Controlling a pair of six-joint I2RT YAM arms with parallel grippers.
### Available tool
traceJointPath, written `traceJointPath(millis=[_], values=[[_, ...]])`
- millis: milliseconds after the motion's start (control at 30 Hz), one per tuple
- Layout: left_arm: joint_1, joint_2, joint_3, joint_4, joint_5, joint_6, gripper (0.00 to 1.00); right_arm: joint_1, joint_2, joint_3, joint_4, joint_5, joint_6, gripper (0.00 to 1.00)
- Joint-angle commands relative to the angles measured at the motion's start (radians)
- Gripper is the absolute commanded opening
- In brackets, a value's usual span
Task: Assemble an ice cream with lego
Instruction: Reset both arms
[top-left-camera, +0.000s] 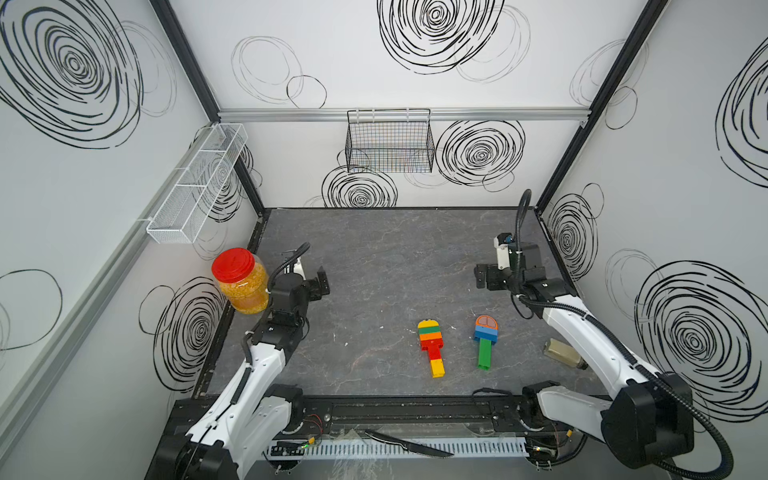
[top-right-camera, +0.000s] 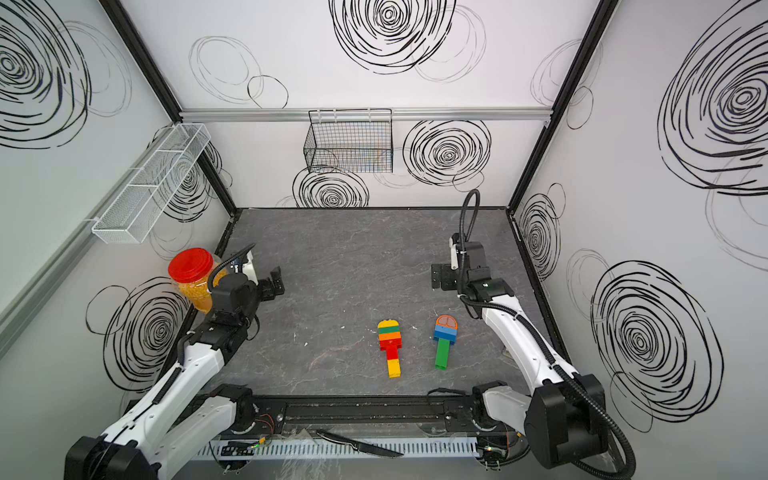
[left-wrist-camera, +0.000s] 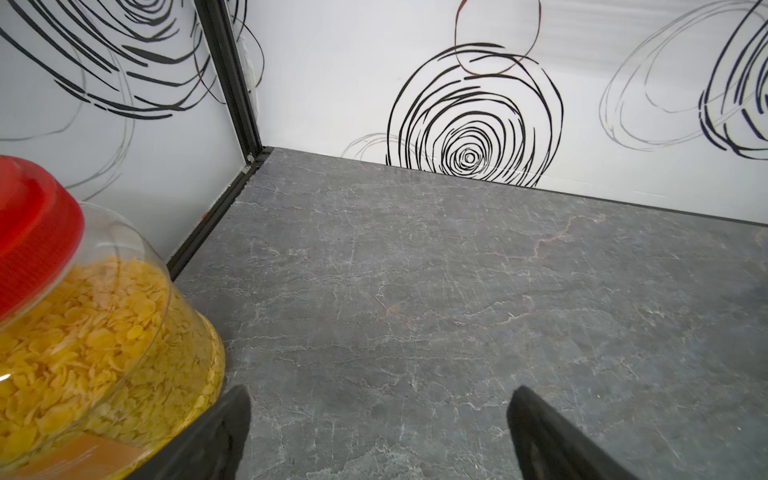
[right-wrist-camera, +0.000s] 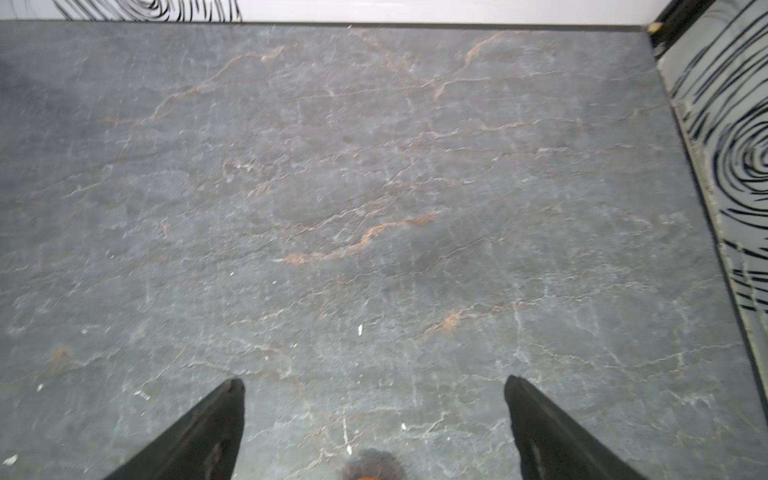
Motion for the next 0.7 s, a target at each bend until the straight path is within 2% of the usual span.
traceJointPath(millis=[0, 133, 300, 433, 667], values=[[0.010, 0.013, -0.044, 0.190, -0.031, 0.037, 0.99, -0.060, -0.042, -0.085, 0.196, 0.013, -0.034, 1.00], [0.010, 0.033, -0.110, 0.305, -0.042, 0.057, 0.99, -0.135, -0.058, -0.224, 0.395, -0.021, -0.052, 1.00], [0.026, 0.069, -0.149, 0.373, -0.066, 0.097, 0.99, -0.163, -0.002, -0.330, 0.613, -0.050, -0.075, 1.00], [0.042, 0.102, -0.185, 0.492, -0.068, 0.124, 0.99, -0.175, 0.059, -0.382, 0.751, -0.056, -0.096, 1.00], [0.043, 0.280, -0.198, 0.680, -0.068, 0.164, 0.99, -0.186, 0.124, -0.443, 0.930, -0.096, -0.116, 1.00]])
